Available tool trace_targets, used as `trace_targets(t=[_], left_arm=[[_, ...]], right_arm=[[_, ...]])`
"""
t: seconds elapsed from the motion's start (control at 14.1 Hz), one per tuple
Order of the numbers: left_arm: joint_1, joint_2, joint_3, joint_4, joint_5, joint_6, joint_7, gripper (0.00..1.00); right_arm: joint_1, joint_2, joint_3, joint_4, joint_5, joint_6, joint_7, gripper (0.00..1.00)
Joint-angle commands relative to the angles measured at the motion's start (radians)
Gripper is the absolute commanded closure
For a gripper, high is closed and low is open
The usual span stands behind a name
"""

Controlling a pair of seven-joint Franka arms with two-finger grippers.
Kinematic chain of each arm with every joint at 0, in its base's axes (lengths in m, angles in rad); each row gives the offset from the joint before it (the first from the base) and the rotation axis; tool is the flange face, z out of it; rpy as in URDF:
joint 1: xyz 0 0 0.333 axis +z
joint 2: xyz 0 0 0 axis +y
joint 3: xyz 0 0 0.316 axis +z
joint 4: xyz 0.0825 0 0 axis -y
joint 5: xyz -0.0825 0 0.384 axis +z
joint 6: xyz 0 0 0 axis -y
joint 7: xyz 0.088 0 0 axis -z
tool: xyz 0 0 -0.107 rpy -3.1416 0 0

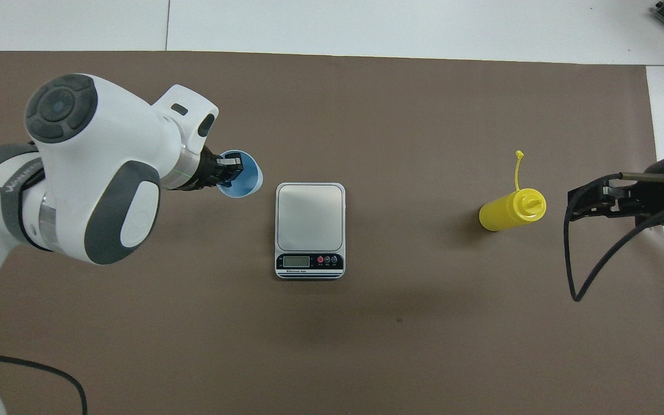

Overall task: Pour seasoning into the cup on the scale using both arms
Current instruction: 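Lift the blue cup with the left gripper and set it on the scale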

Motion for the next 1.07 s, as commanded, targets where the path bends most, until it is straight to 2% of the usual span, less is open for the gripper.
trace_targets(t=[0.0, 0.28, 0.99], left_arm=[[-0.085, 0.08, 0.018, 0.045, 0.033, 0.036, -0.082, 1.0], [-0.136, 0.144, 0.018, 0.067, 0.092, 0.063, -0.113, 1.0], [-0.136, 0.163, 0.018, -0.001, 0.152, 0.125, -0.11, 1.0]], right_arm=[[-0.016, -0.024, 0.006, -0.024, 0.02, -0.005, -0.026, 0.0], [-0.016, -0.024, 0.004, -0.024, 0.02, -0.005, -0.026, 0.0], [-0.016, -0.024, 0.006, -0.024, 0.02, -0.005, -0.026, 0.0]])
